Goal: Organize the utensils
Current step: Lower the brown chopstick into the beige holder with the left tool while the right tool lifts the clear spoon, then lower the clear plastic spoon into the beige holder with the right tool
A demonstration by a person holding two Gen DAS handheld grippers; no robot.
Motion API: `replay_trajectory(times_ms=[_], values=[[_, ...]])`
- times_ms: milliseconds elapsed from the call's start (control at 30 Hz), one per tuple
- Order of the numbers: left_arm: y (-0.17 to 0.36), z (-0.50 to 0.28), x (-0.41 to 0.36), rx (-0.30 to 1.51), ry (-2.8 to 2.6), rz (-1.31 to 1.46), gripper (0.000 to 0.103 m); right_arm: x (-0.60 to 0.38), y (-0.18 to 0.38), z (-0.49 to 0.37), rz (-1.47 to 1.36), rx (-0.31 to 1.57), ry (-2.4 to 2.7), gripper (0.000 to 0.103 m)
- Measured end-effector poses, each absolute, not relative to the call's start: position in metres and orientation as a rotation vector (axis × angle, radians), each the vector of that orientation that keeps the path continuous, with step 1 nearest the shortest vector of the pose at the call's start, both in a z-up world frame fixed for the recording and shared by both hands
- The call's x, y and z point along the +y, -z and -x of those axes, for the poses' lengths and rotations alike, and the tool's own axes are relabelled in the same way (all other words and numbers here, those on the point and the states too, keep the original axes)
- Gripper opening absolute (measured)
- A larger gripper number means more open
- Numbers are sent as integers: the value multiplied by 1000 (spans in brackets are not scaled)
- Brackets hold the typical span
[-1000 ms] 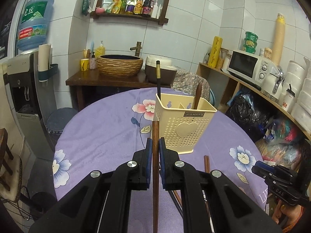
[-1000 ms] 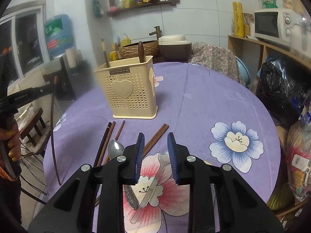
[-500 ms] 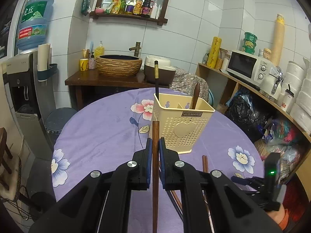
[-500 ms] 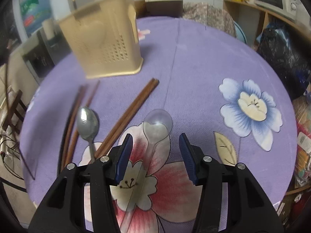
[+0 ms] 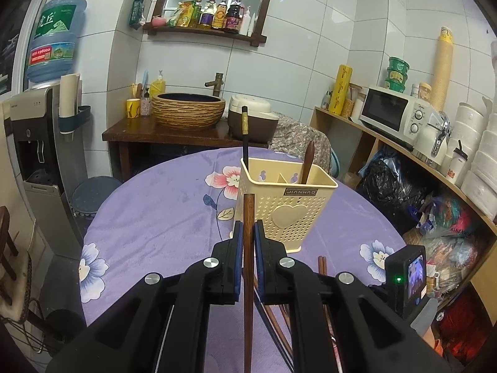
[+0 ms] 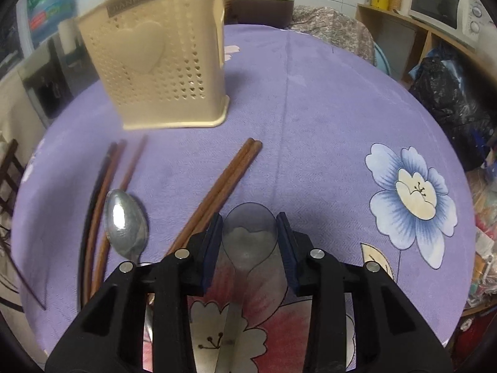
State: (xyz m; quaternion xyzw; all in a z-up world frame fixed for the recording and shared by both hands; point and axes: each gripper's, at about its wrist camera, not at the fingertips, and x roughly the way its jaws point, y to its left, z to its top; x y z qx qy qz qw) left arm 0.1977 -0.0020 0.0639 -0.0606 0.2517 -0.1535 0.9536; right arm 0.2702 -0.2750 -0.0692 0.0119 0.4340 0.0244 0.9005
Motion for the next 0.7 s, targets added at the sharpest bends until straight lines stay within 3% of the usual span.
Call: replay_trajectory(times_ms=[333, 700], values=[[-79, -187, 4, 456, 315, 142, 8, -313, -23, -203, -105, 646, -168, 36], [-83, -186, 1, 434, 312, 135, 8, -325, -37, -193, -122, 580, -169, 36]])
